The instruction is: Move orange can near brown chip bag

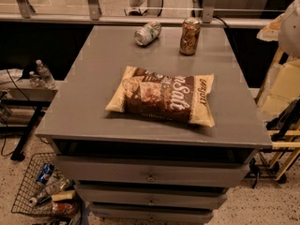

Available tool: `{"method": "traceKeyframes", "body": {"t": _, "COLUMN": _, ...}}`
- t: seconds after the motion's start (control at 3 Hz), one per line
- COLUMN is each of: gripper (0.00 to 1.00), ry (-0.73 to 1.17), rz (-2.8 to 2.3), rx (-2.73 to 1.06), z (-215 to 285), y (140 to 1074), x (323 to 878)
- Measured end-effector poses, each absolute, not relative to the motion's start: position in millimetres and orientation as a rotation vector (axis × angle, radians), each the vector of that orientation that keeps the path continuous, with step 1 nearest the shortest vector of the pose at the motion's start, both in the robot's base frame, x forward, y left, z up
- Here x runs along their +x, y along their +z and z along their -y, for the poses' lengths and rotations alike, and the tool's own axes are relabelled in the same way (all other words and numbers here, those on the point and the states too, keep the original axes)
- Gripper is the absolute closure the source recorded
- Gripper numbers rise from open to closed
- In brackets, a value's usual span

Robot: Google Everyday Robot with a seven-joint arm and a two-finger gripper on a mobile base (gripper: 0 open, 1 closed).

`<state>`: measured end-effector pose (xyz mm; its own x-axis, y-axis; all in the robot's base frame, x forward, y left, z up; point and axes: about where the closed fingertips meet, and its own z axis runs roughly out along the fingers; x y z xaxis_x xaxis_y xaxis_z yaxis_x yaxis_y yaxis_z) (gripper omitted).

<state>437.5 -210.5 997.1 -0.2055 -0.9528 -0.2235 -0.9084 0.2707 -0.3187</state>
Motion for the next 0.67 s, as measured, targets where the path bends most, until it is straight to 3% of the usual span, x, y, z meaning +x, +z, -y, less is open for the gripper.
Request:
{"method": "traceKeyframes", "body": {"t": 0.33, "gripper": 0.0, "ry": -0.165, "rz": -2.176, "rx": -1.689, "z": 210, "y": 997, "x": 438}}
{"method": "traceKeyframes", "body": {"t": 0.67, "gripper": 0.0, "ry": -0.145, "rz": -2.148, "rx": -1.617, "z": 215, "y": 1000, "x": 475}}
